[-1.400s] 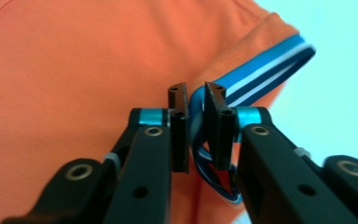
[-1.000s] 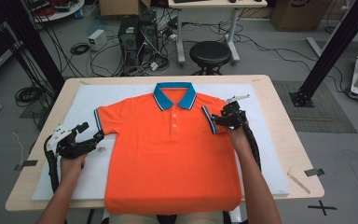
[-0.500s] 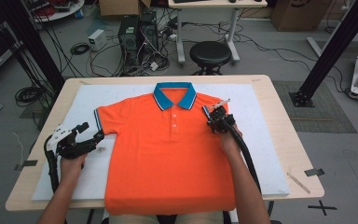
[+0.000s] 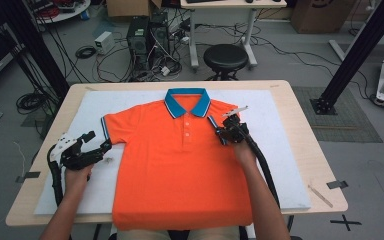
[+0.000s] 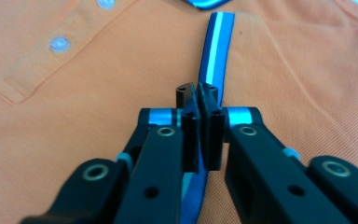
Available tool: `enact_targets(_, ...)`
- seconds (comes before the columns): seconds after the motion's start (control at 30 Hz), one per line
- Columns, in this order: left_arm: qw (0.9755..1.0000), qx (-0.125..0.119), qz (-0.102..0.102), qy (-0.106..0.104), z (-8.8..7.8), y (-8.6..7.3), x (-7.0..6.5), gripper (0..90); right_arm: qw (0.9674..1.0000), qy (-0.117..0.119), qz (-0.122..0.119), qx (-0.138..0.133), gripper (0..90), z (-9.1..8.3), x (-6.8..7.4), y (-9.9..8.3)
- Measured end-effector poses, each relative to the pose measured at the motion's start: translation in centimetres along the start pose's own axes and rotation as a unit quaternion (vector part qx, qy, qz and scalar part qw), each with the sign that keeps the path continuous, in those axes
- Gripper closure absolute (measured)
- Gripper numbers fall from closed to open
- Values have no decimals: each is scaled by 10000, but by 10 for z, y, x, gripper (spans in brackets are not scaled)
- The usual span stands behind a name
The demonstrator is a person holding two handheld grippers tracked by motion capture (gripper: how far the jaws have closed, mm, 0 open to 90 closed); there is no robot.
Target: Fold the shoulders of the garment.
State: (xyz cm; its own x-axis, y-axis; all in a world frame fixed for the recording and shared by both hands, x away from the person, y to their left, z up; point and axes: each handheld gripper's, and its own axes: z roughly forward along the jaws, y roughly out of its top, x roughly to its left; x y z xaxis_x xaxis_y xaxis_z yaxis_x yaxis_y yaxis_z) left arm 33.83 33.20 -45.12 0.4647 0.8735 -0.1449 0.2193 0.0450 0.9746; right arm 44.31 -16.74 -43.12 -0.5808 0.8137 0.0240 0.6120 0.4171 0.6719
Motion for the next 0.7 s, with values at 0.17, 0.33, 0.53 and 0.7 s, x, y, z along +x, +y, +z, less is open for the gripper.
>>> enact_targets(0.17, 10000, 4, -1, -22, 0, 0, 0, 188, 9978, 11, 347, -568, 556, -17, -5, -3)
enact_targets(0.33, 9998, 43, -174, -123, 1, 1, 4, 192, 9931, -102, 626, -984, 474, -43, -18, -20)
enact_targets(0.53, 9993, 98, -314, -159, 4, 14, 8, 223, 9897, -218, 824, -1154, 386, -63, -31, -51)
enact_targets(0.7, 9995, 197, -245, -67, 12, 32, 13, 245, 9923, -302, 656, -1008, 305, -72, -33, -68)
